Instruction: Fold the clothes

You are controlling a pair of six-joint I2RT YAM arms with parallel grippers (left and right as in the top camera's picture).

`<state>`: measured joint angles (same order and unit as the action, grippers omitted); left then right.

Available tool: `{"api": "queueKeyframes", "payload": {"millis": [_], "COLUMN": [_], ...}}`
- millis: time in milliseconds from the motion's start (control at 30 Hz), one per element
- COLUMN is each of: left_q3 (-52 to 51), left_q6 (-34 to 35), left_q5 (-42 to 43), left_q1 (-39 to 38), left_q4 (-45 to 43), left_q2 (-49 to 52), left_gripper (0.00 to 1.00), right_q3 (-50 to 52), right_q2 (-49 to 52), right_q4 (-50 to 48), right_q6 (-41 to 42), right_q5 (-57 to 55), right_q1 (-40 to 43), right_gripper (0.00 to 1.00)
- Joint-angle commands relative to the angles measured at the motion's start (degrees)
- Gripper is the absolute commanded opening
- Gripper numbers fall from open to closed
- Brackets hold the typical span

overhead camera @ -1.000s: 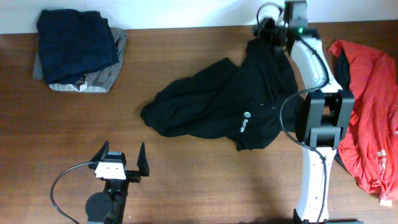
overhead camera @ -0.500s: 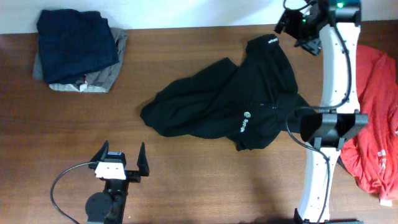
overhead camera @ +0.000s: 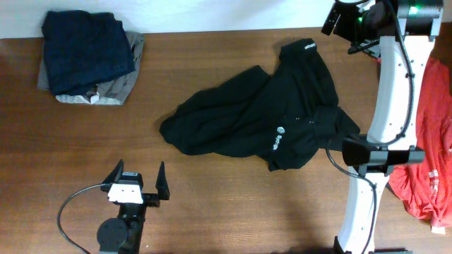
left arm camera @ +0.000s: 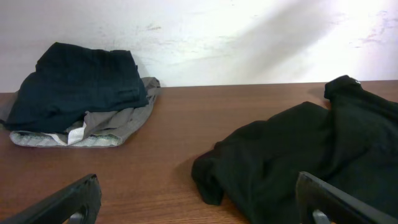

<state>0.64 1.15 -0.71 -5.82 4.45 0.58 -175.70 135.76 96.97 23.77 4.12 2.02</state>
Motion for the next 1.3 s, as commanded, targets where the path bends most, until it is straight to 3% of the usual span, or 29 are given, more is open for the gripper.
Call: {"api": "queueKeyframes", "payload": {"millis": [0, 233, 533, 800, 933, 1100, 1267], "left_q3": [-0.1, -0.1, -0.1, -0.1, -0.1, -0.1, -0.1], "left_q6": [-0.7, -0.7, -0.7, -0.7, -0.7, -0.7, -0.7], "left_q5": [-0.2, -0.2, -0.2, -0.2, -0.2, -0.2, -0.2], "left_q1": [0.3, 0.3, 0.3, 0.3, 0.3, 0.3, 0.3], "left_q4": [0.3, 0.3, 0.3, 0.3, 0.3, 0.3, 0.3], "left_q2": [-0.3, -0.3, -0.3, -0.3, -0.3, -0.3, -0.3], "left_gripper": [0.99, 0.99, 0.99, 0.99, 0.99, 0.99, 0.99], "right_q3": [2.7, 20.7, 48.4, 72.1, 84.5, 98.1, 106.6], "right_q2": [-8.7, -26.0, -42.7, -45.8, -45.8, -45.8, -45.8], "right_q4": [0.4, 0.4, 0.4, -1.4, -10.4, -18.0, -28.3], "right_q6": [-0.4, 5.5, 11.1, 22.2, 23.5, 31.7, 29.8], "right_q5": [-0.4, -15.3, -15.1, -13.1, -9.7, -5.8, 2.7], "right_q1": [-3.0, -9.4, -11.6, -15.3, -19.9, -21.7, -22.3], "right_gripper": [0.98, 0.99, 0.99, 0.99, 0.99, 0.99, 0.98]}}
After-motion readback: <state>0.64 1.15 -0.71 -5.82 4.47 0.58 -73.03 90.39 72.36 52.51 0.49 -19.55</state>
